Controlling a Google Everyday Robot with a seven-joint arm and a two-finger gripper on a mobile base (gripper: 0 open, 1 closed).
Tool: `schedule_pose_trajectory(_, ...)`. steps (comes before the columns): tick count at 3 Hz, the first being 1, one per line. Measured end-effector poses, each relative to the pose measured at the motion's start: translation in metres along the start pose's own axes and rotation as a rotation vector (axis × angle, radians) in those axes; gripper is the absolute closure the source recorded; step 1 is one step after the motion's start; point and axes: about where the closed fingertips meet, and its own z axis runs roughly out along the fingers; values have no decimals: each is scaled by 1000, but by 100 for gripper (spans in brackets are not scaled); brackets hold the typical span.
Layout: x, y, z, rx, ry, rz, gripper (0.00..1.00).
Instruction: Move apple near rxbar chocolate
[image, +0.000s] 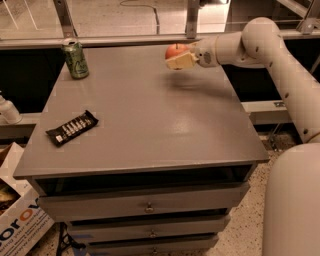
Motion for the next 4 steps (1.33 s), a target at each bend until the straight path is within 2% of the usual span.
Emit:
schedule_pose_trajectory(1,-10,65,-37,-116,-31,-16,100)
schedule_pose_trajectory(2,14,90,-28,-168,0,13,100)
schedule_pose_trajectory(3,14,90,-27,-169,1,12,100)
schedule_pose_trajectory(4,20,106,-20,-198,-9,23,100)
